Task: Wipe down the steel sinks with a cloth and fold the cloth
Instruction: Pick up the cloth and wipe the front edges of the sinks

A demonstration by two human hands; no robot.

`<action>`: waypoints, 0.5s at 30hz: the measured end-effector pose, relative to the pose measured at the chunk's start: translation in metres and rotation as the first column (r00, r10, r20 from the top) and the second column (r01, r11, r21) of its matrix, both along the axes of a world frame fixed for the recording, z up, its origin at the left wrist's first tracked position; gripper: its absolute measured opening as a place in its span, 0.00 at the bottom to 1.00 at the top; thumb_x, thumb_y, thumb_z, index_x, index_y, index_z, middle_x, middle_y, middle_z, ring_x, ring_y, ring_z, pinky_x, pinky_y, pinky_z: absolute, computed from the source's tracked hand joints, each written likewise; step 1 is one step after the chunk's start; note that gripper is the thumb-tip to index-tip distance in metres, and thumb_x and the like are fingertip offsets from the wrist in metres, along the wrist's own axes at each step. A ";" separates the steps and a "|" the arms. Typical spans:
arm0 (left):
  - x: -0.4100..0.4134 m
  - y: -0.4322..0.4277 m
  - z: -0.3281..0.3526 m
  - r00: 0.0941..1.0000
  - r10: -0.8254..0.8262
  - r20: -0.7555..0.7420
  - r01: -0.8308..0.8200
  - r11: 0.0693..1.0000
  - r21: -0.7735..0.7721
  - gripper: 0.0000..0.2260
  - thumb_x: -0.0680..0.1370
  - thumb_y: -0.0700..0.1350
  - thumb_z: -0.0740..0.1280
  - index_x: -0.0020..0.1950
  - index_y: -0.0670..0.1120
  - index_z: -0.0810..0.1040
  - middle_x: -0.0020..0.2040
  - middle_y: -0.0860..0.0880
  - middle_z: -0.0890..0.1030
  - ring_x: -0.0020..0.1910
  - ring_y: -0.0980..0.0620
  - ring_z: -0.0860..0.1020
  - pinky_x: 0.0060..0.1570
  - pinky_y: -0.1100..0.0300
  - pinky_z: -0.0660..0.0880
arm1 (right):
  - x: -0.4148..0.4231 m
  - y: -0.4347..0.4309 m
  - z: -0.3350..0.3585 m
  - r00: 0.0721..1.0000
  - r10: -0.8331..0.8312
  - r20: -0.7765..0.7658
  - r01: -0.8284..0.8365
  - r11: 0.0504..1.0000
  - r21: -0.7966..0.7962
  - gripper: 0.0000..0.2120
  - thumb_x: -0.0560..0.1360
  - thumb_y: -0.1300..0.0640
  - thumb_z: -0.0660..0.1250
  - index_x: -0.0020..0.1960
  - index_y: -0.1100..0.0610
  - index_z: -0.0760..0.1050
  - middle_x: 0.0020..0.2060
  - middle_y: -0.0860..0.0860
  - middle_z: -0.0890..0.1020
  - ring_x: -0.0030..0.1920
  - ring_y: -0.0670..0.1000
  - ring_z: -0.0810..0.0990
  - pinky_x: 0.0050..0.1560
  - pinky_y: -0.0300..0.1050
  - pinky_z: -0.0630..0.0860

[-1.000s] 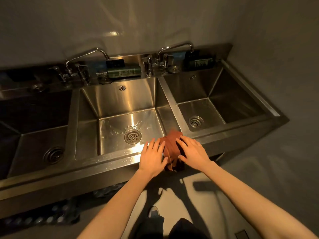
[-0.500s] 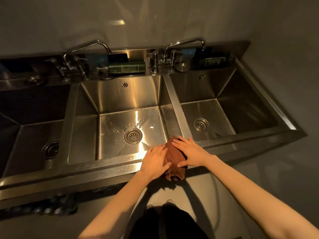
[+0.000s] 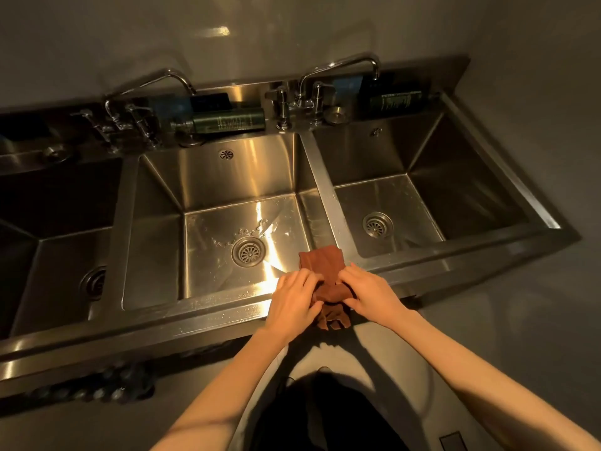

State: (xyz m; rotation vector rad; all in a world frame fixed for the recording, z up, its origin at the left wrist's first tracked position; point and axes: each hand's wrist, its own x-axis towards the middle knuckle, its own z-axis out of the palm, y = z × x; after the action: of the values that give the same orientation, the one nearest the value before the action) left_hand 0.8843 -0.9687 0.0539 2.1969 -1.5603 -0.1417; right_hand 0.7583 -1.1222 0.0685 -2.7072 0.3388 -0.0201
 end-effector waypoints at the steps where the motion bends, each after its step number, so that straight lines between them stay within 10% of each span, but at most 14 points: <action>1: 0.000 -0.004 0.002 1.000 0.008 -0.003 -0.008 1.000 -0.003 0.20 0.70 0.50 0.71 0.61 0.47 0.75 0.55 0.49 0.77 0.55 0.50 0.73 0.57 0.55 0.68 | -0.004 -0.003 0.008 1.000 -0.026 -0.004 0.026 0.999 0.032 0.12 0.69 0.61 0.71 0.50 0.57 0.72 0.47 0.51 0.78 0.48 0.53 0.78 0.54 0.50 0.75; 8: -0.008 -0.042 0.039 0.983 -0.106 -0.151 0.088 0.988 -0.124 0.07 0.78 0.50 0.63 0.52 0.49 0.75 0.42 0.52 0.81 0.47 0.54 0.79 0.71 0.52 0.57 | -0.026 -0.041 0.076 0.991 -0.133 -0.019 0.131 0.922 0.365 0.18 0.70 0.59 0.72 0.54 0.50 0.67 0.46 0.48 0.78 0.45 0.43 0.77 0.44 0.37 0.73; 15: 0.020 -0.088 0.086 0.978 0.007 -0.208 -0.088 0.920 -0.382 0.05 0.76 0.42 0.66 0.52 0.44 0.76 0.39 0.51 0.79 0.43 0.58 0.71 0.63 0.51 0.64 | 0.006 -0.061 0.120 0.921 -0.312 0.232 0.248 0.931 0.266 0.15 0.71 0.62 0.69 0.54 0.54 0.69 0.49 0.46 0.76 0.48 0.46 0.76 0.47 0.35 0.70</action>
State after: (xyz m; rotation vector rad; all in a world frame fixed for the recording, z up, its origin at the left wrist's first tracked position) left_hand 0.9046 -1.0565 0.1397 1.8434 -1.2925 -0.0331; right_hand 0.7646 -1.1828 0.1885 -2.3627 0.6036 -0.4056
